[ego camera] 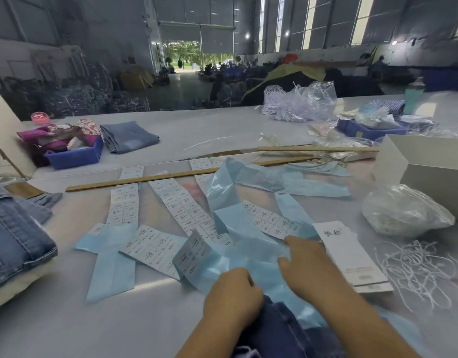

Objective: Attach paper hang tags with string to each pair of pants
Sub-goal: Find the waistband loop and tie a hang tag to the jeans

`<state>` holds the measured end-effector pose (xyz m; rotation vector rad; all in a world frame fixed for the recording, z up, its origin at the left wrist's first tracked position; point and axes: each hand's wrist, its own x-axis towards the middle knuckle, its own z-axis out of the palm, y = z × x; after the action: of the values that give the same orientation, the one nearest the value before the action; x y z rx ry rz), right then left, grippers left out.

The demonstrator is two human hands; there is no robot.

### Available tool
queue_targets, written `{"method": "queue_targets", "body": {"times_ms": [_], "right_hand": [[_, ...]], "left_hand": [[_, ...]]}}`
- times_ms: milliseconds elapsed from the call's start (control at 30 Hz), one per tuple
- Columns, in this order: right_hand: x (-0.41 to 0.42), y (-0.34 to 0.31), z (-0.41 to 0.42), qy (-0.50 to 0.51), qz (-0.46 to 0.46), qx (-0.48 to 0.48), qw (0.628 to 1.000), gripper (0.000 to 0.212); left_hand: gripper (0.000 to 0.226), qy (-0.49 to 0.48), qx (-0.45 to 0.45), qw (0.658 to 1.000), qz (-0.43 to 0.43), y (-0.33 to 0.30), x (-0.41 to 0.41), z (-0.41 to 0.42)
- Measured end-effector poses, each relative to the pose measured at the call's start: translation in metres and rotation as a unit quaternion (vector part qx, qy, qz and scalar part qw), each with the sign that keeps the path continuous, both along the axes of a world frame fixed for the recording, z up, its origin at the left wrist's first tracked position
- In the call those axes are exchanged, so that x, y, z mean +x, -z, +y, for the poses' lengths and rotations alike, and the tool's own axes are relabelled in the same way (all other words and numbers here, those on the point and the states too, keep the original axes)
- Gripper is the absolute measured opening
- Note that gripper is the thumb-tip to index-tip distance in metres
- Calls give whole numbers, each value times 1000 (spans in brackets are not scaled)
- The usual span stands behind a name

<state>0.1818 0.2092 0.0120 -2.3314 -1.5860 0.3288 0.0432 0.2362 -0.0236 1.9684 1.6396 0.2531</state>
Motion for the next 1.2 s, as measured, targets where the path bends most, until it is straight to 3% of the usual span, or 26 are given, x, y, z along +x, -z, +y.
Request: {"method": "queue_targets", "body": {"times_ms": [67,133,300,500,633,800,900,1000,1067,1133,1200], "right_hand": [[-3,24,9,-18,14,-32,999,41],[-2,33,15,-27,31,-46,998,38],[-1,37,15,-32,70,40,996,33],[-12,26,7,-178,130,98,971,24],[-15,27,2,-260,139,75,953,29],[-12,28,3,-179,213,109,954,20],[-10,24,9,-105,389,120,907,41],[-12,26,12,-81,509,88,852,22],[-11,30,13,-56,484,97,868,27],[-7,31,14,-10,423,115,899,24],[-2,31,14,23,415,124,901,20]], "left_hand": [[17,-18,13,1000,-20,12,-5,7],[17,-47,29,998,-42,15,-8,17],[28,-82,0,991,-106,17,-3,21],[50,-152,-55,940,-300,7,-6,21],[44,-173,-48,930,-319,7,-9,22],[20,-146,-70,914,-373,4,-14,19],[25,-31,-37,934,-355,5,-11,11],[19,71,-21,952,-298,3,-8,2],[20,80,-43,952,-292,0,-11,2],[23,14,-53,950,-307,1,-18,6],[19,-73,-3,964,-257,4,-28,14]]}}
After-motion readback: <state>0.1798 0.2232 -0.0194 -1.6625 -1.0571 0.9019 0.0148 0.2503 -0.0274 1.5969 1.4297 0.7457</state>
